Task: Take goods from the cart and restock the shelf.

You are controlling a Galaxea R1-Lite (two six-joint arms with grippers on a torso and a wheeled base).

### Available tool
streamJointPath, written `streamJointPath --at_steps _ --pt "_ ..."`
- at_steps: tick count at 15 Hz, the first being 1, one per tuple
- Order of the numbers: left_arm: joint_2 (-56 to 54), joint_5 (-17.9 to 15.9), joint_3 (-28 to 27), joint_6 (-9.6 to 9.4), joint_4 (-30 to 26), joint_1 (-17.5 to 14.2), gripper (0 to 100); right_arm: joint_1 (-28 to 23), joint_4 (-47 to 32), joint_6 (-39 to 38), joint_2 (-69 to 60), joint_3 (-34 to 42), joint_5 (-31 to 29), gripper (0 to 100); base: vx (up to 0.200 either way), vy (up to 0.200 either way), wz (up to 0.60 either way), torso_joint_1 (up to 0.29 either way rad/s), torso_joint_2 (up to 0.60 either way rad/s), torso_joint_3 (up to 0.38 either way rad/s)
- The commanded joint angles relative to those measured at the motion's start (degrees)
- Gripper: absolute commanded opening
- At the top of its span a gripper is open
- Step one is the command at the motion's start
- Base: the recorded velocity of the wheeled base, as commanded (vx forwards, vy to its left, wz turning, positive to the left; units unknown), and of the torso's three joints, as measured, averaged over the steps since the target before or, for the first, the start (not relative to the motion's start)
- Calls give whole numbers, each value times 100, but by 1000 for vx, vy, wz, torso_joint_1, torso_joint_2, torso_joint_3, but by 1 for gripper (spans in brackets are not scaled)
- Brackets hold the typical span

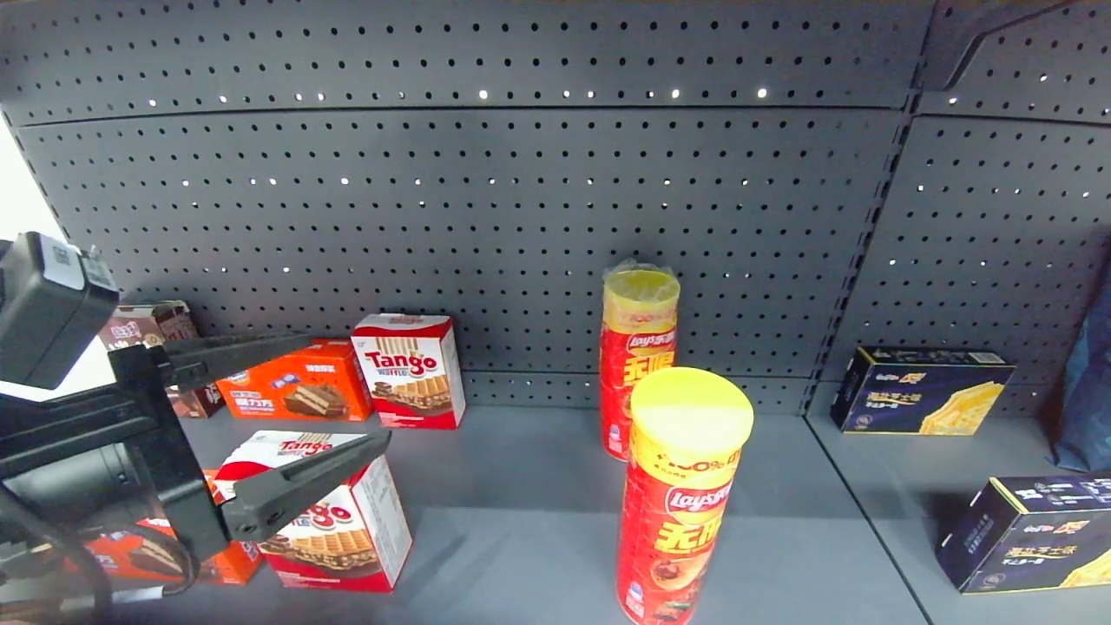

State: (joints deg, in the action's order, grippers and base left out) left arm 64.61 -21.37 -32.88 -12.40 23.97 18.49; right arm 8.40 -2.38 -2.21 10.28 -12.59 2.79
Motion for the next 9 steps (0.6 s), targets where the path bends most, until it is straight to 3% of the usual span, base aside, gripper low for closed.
streamJointPath --at_steps 1,2,3,4,5,9 --pt "-98 28 45 -43 3 -12 100 250 -334 27 1952 -1711 652 100 0 0 0 0 0 0" --pt "-98 28 45 -43 3 -12 100 250 -334 27 1952 -1711 652 100 0 0 0 0 0 0" --pt "-89 133 18 -184 -15 -12 100 470 27 80 2954 -2037 1048 100 0 0 0 0 0 0" --pt "-71 186 18 -193 -24 -12 100 804 229 212 3455 -2107 1118 100 0 0 0 0 0 0" --pt "-71 274 36 -202 -41 -4 100 1182 545 291 3929 -2045 1083 100 0 0 0 0 0 0" --pt "-10 291 89 -202 -24 -4 100 1867 967 317 5221 -1949 819 100 0 0 0 0 0 0"
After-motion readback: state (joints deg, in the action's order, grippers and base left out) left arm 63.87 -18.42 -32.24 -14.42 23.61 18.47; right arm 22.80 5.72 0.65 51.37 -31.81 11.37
